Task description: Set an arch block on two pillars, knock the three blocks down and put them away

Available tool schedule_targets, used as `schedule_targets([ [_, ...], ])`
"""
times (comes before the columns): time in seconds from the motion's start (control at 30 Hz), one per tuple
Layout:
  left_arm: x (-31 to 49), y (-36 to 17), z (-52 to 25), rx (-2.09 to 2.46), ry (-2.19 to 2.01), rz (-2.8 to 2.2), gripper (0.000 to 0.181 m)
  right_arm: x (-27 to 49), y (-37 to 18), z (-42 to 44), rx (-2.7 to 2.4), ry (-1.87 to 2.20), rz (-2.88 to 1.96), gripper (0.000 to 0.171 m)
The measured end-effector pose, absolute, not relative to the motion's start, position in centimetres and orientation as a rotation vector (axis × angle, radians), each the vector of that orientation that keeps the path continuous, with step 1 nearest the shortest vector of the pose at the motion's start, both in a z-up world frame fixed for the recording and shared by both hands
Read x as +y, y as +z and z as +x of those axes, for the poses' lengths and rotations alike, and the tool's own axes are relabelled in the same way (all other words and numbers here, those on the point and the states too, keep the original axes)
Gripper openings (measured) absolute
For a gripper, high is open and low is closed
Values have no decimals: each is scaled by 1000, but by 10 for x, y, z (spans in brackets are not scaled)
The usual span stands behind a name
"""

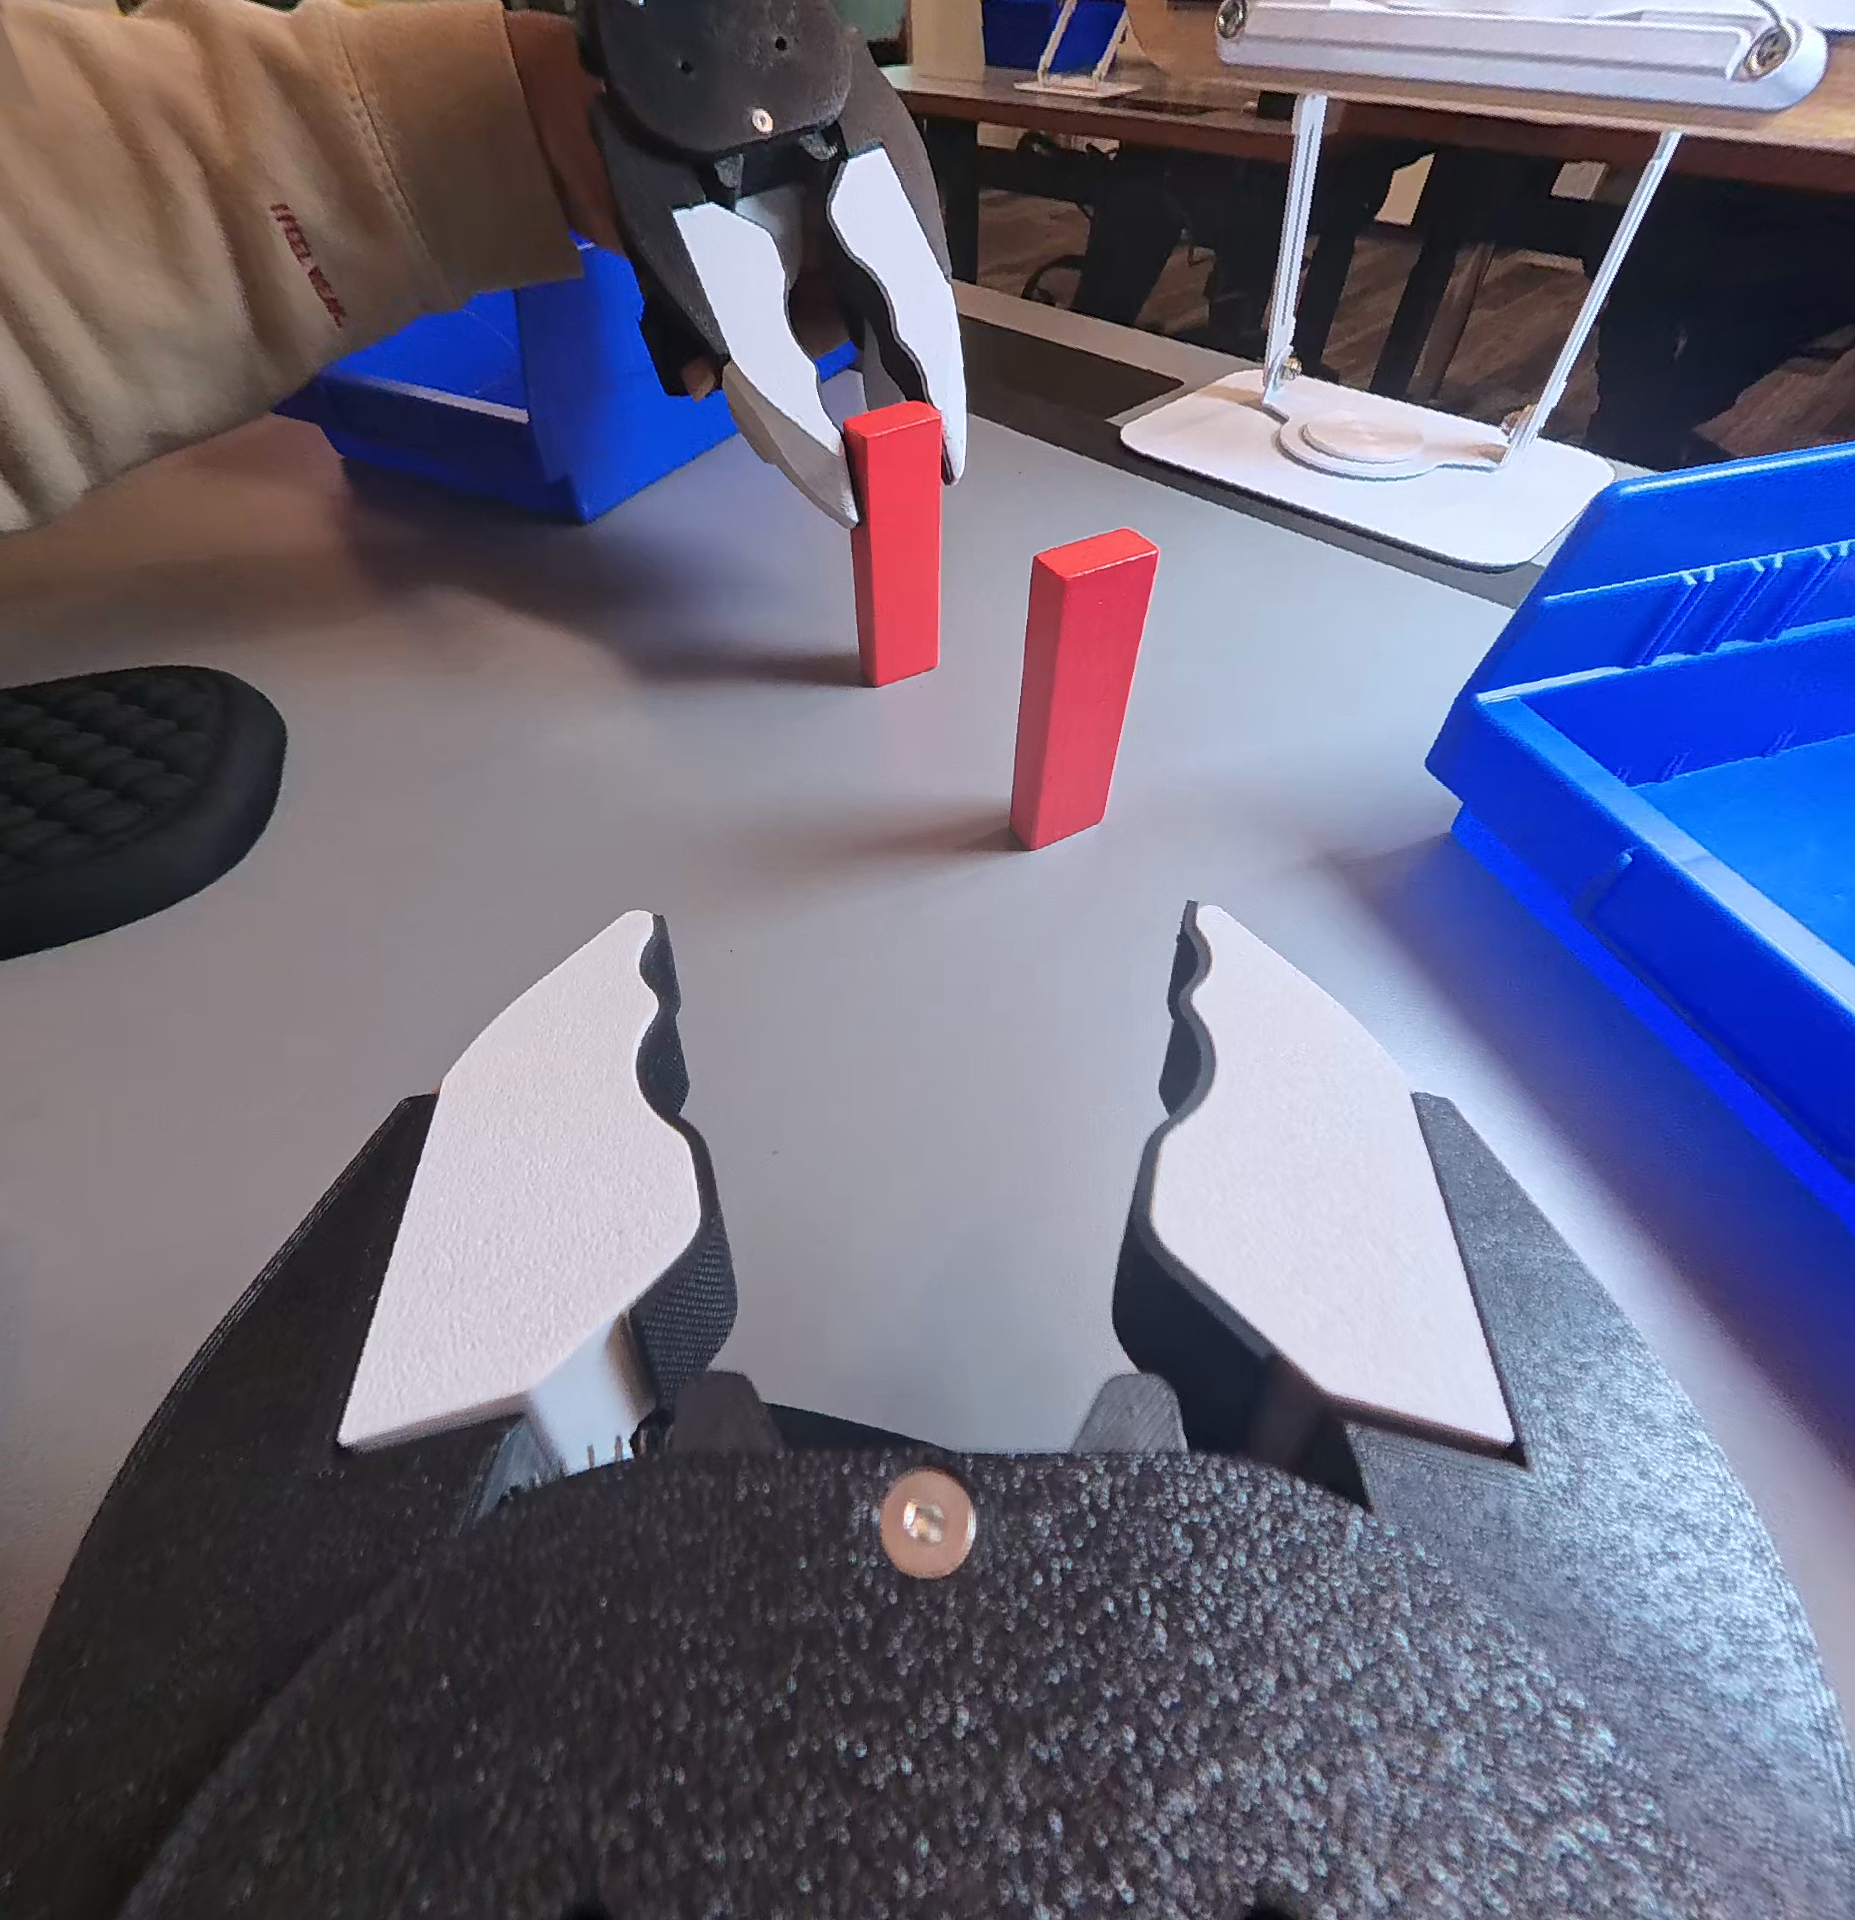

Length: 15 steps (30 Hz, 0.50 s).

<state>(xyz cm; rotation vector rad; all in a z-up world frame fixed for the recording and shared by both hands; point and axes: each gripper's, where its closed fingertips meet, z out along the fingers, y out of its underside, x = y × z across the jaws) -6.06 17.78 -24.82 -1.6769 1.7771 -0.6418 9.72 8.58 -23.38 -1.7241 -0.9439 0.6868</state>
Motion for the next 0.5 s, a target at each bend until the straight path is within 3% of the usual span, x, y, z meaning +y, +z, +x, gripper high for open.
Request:
schedule_targets([
  [0.5,179,-248,-65,1779,-607,-1708,42,86,-234,98,-940,693,-1726,90],
])
